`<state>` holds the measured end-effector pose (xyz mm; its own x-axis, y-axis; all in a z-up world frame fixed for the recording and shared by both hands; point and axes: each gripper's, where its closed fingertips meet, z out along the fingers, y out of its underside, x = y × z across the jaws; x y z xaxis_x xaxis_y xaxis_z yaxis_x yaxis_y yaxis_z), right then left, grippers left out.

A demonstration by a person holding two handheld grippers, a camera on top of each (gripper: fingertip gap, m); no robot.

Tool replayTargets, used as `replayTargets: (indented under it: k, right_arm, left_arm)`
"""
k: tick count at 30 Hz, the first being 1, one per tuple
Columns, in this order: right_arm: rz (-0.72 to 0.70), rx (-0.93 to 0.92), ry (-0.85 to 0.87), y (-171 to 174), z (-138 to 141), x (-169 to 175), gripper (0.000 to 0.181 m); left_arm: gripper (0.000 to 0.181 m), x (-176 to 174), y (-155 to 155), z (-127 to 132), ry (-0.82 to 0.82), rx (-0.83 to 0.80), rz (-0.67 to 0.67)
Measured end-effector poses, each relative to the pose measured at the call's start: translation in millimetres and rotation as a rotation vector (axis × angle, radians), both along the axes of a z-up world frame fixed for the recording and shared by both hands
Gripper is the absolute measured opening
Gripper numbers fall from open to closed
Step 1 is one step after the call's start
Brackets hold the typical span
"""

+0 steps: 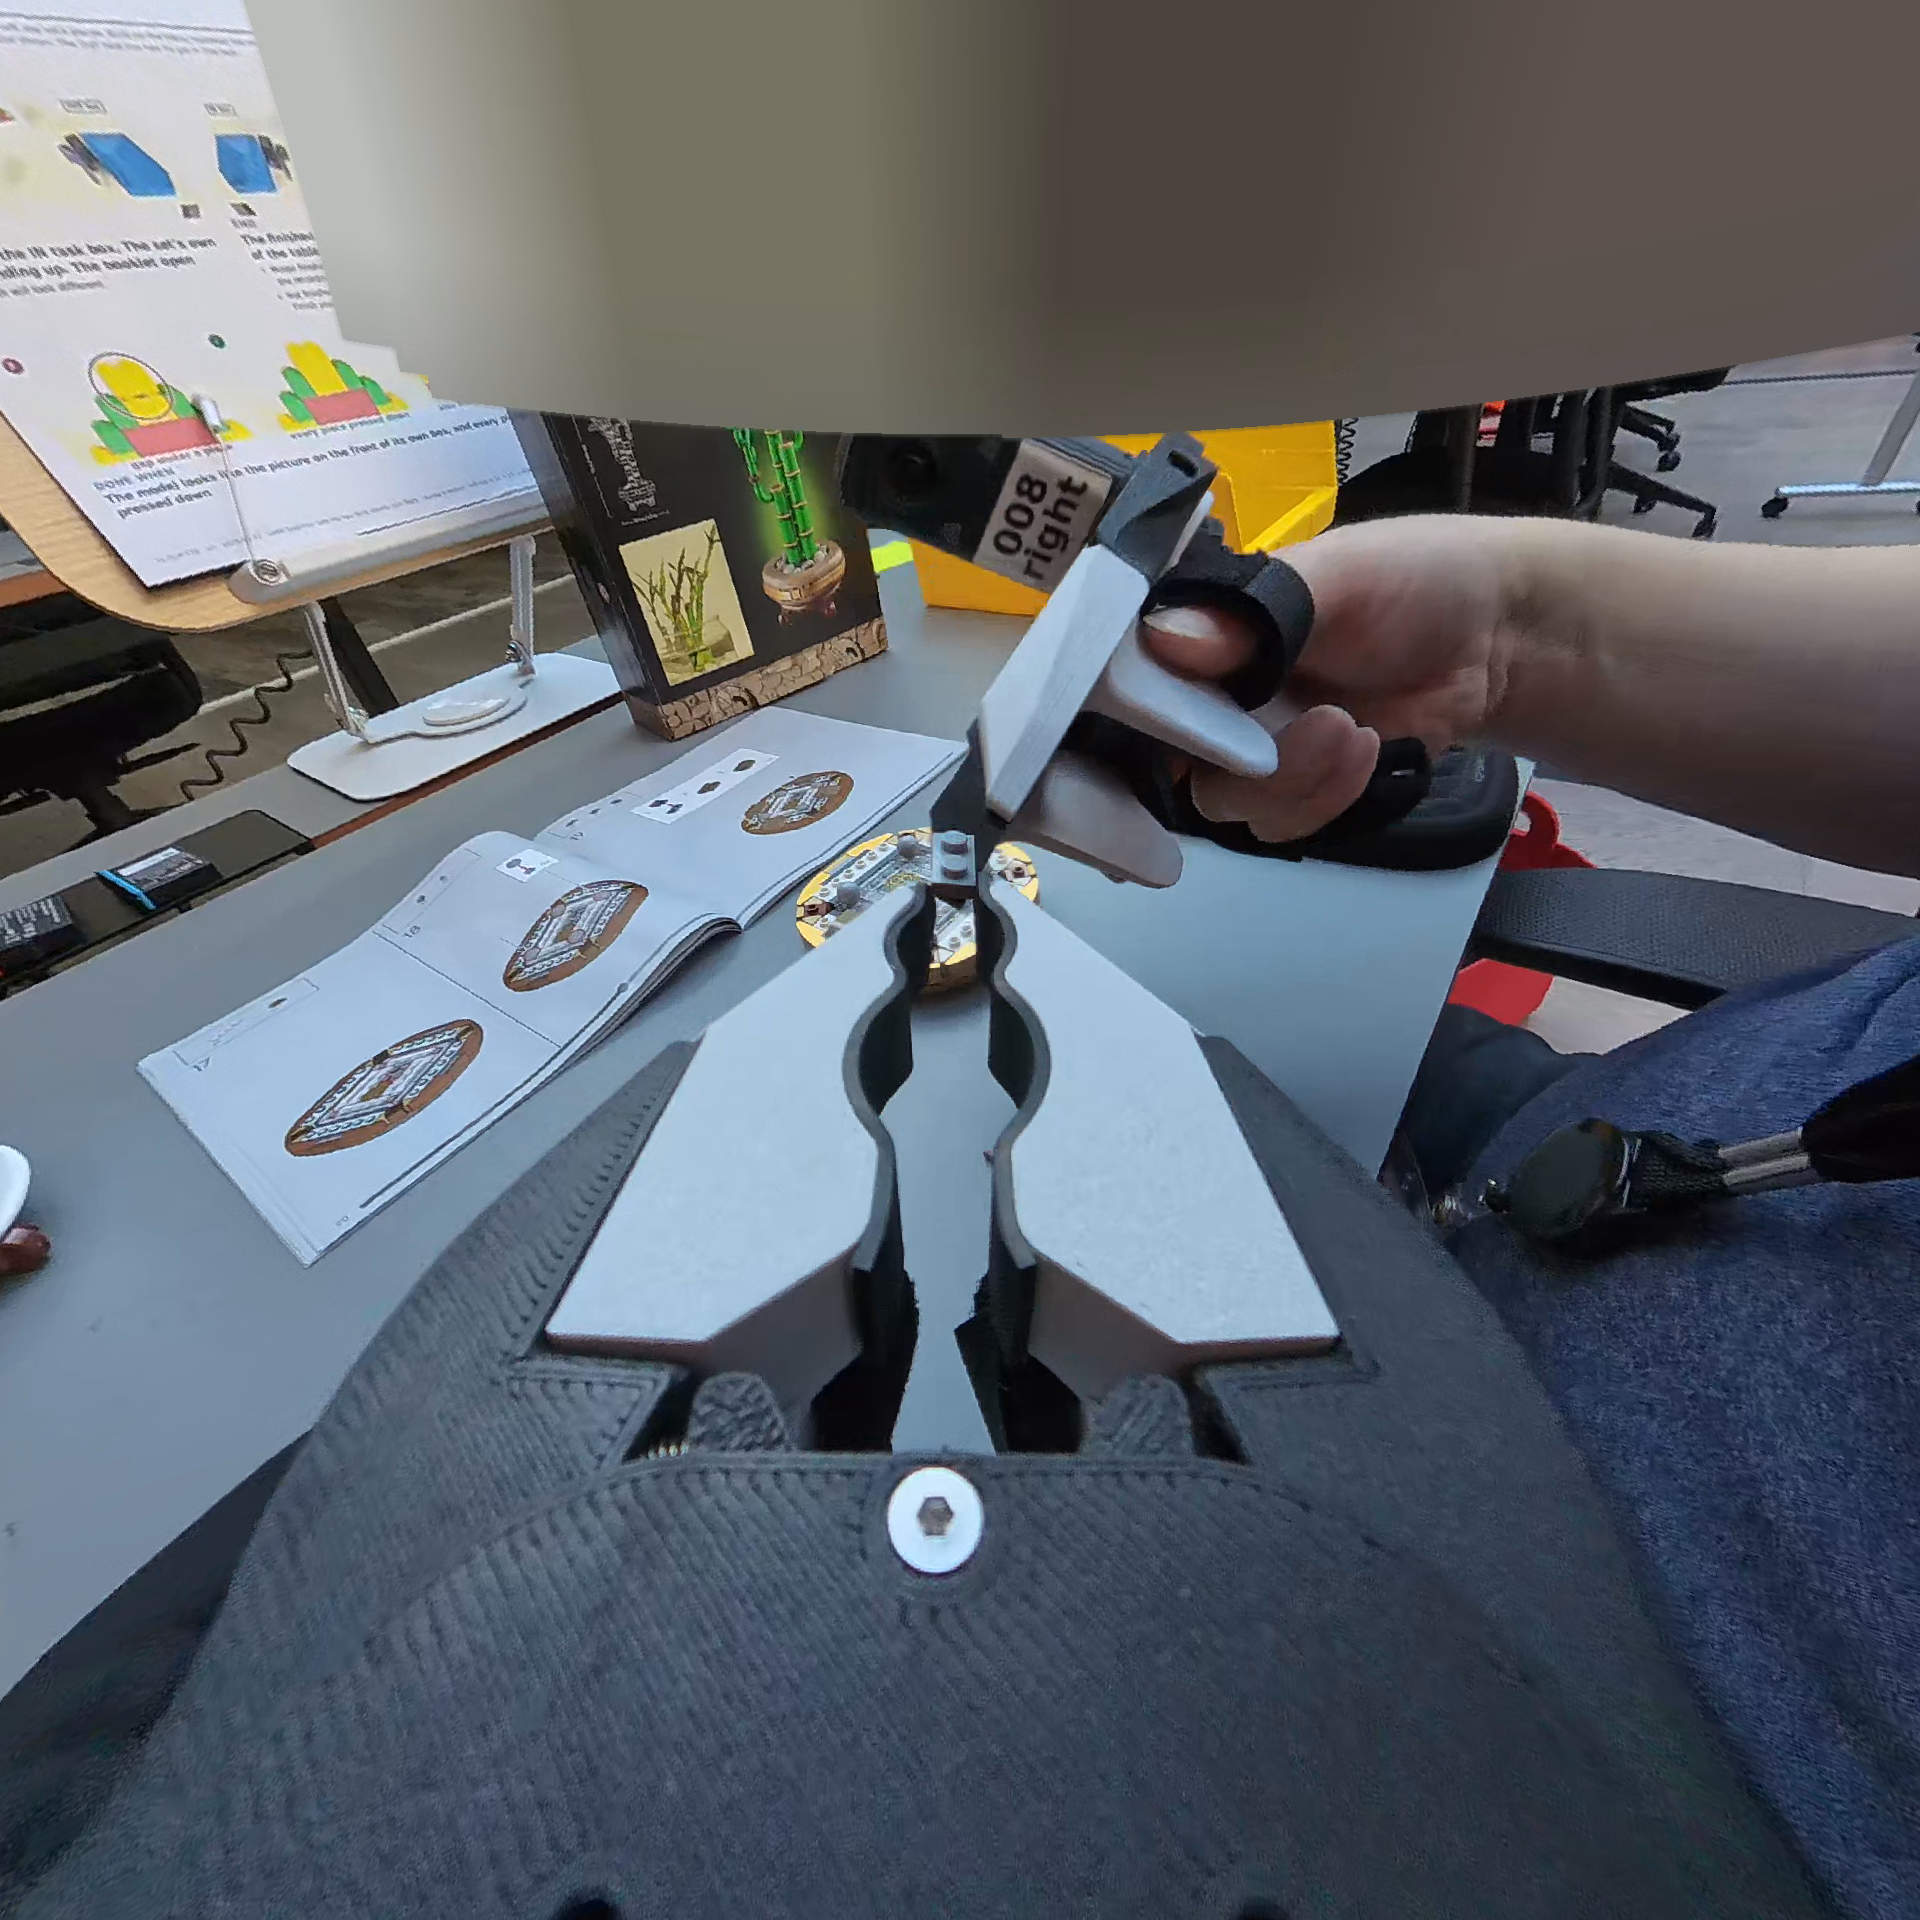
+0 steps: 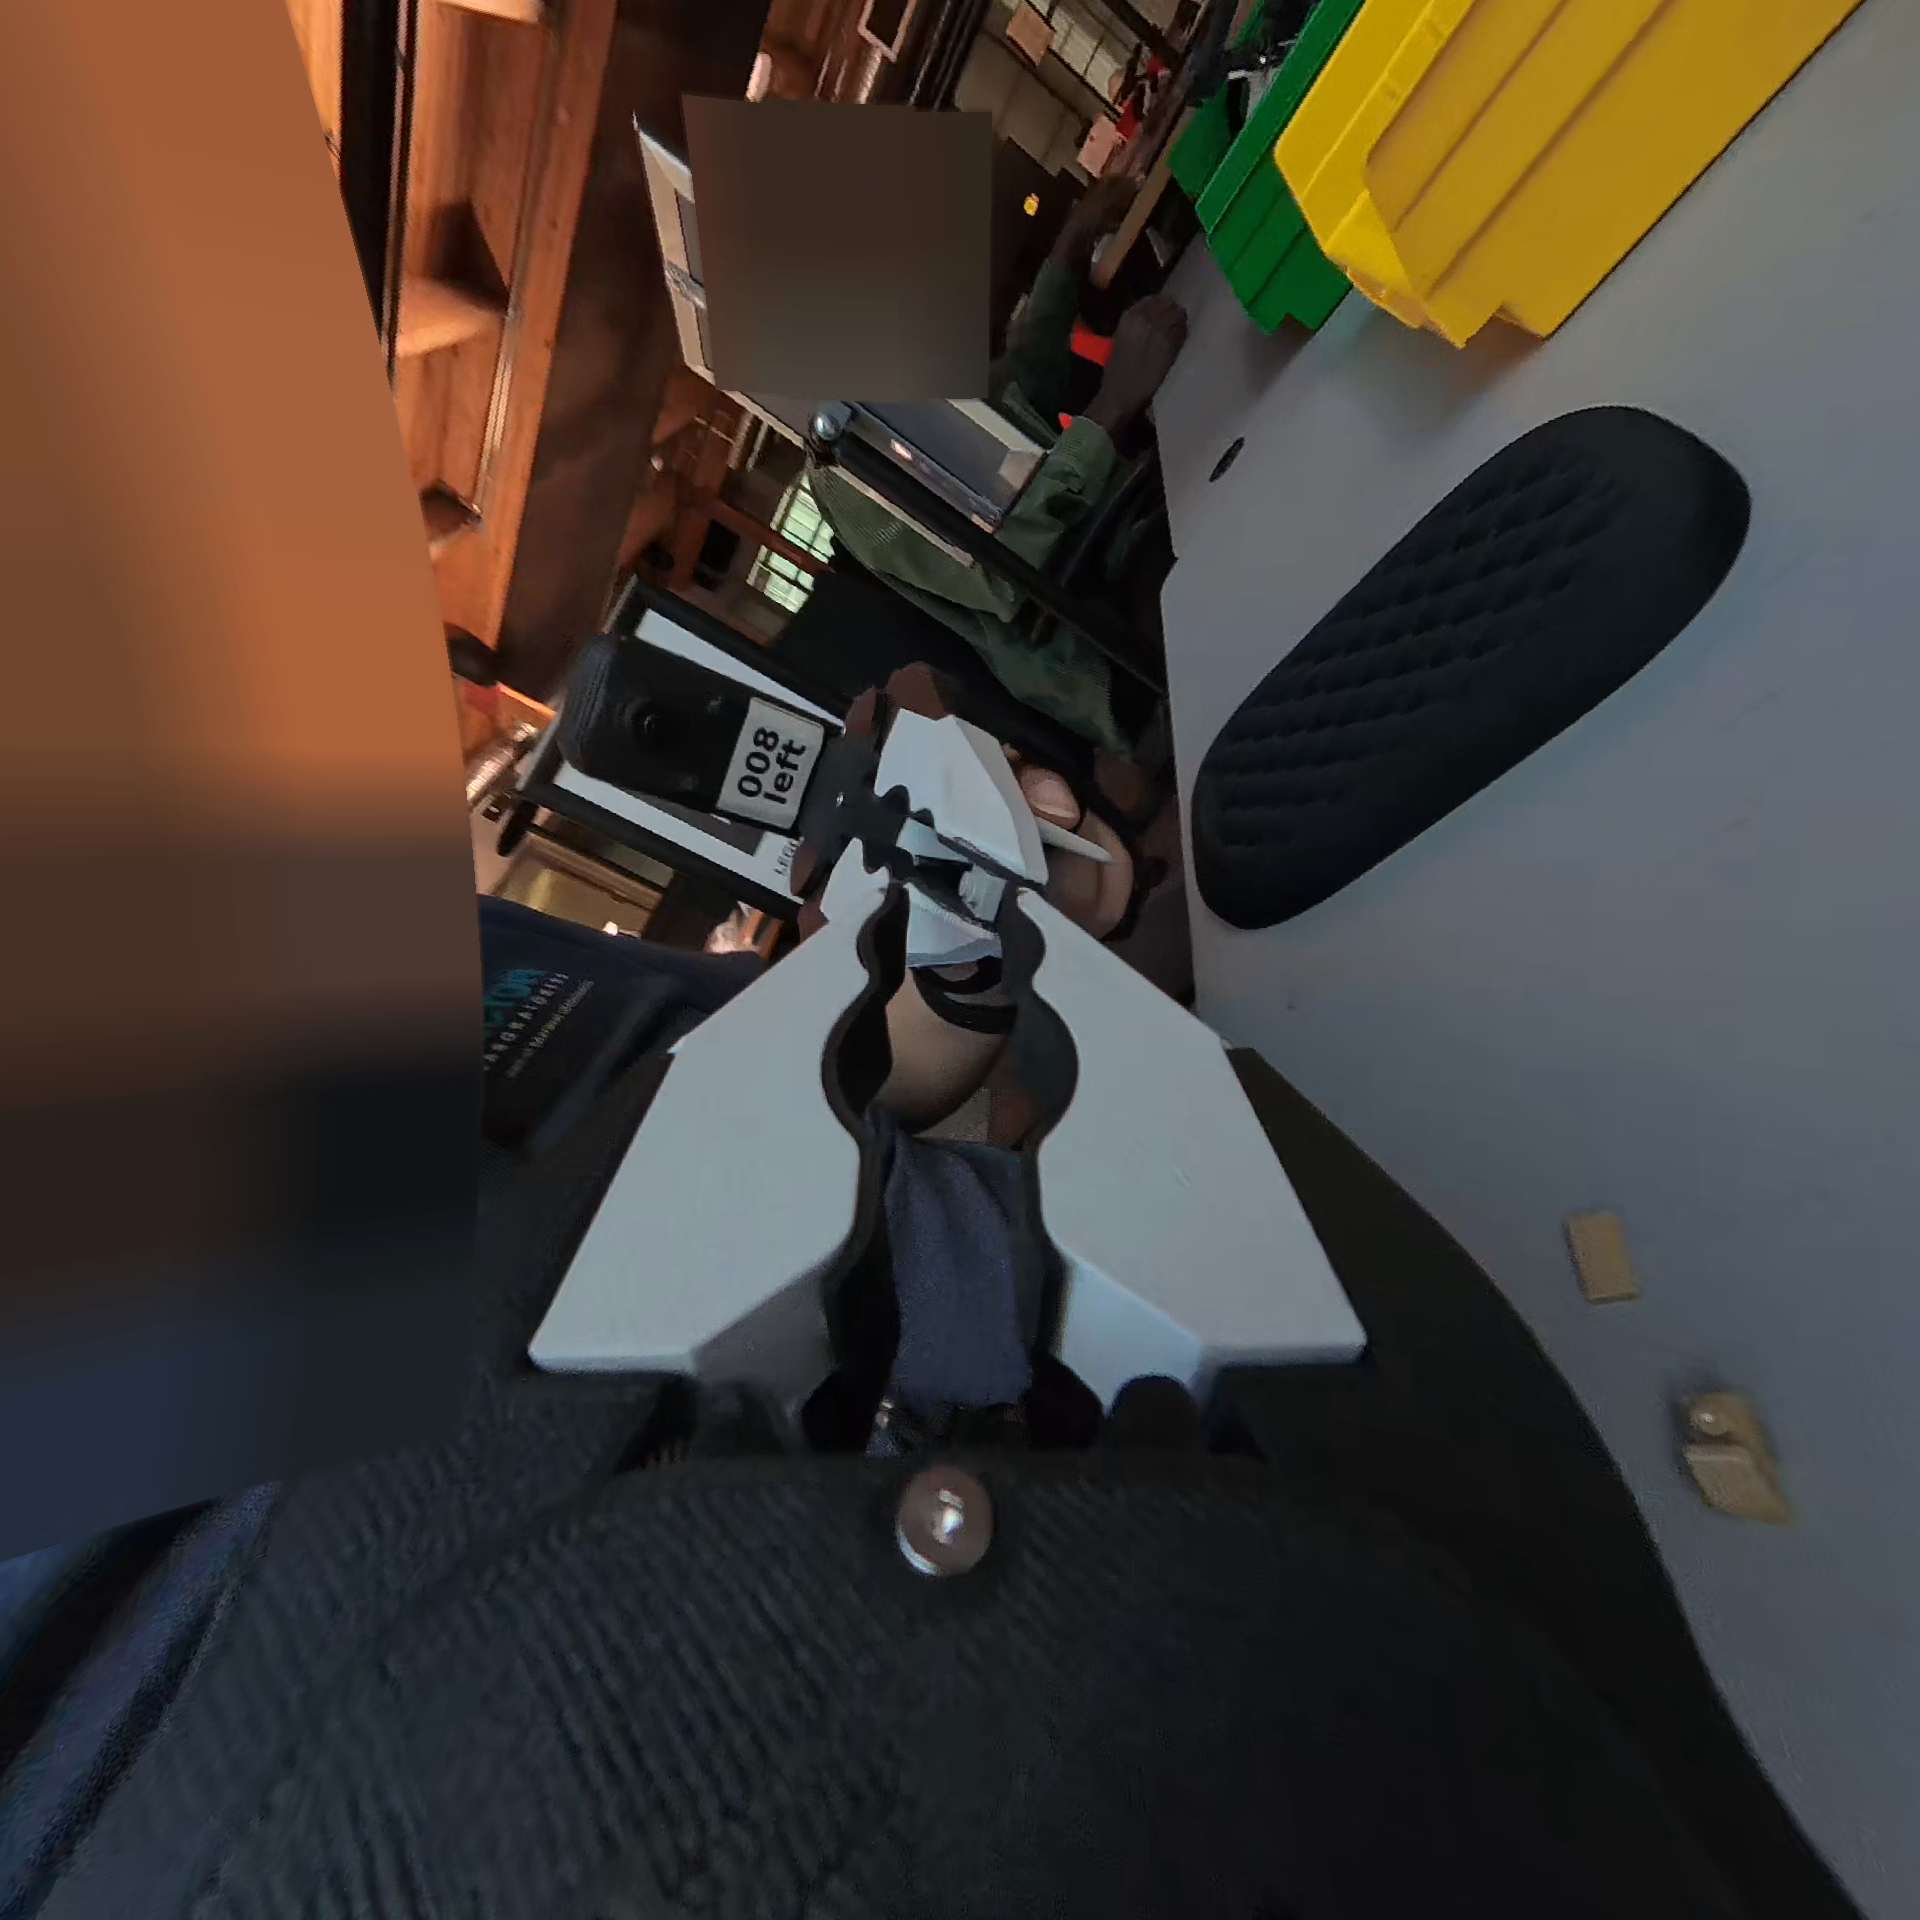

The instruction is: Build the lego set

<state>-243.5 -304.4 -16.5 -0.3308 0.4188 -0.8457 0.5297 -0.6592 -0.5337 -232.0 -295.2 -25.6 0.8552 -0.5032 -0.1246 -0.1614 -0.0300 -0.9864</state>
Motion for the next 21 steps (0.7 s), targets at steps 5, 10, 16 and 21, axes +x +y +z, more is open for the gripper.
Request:
replayTargets:
  k: [5,10,16,21]
  right_arm:
    - [-0.027,0.350,-0.065,13,-20,6,0.024]
    - [0.021,0.649,0.128,2,0,13,0.018]
    - [0.096,1.004,0.208,-10,-6,18,0.016]
    - [0.117,0.944,0.225,-17,-6,20,0.011]
  left_arm:
    - [0.006,2,-4,2,-0.084,-0.031,-0.055]
    - [0.006,8,-13,-5,-0.078,-0.099,-0.144]
    - [0.006,18,-24,-4,-0.088,-0.111,-0.221]
    - [0.006,20,-28,-1,-0.123,-0.111,-0.243]
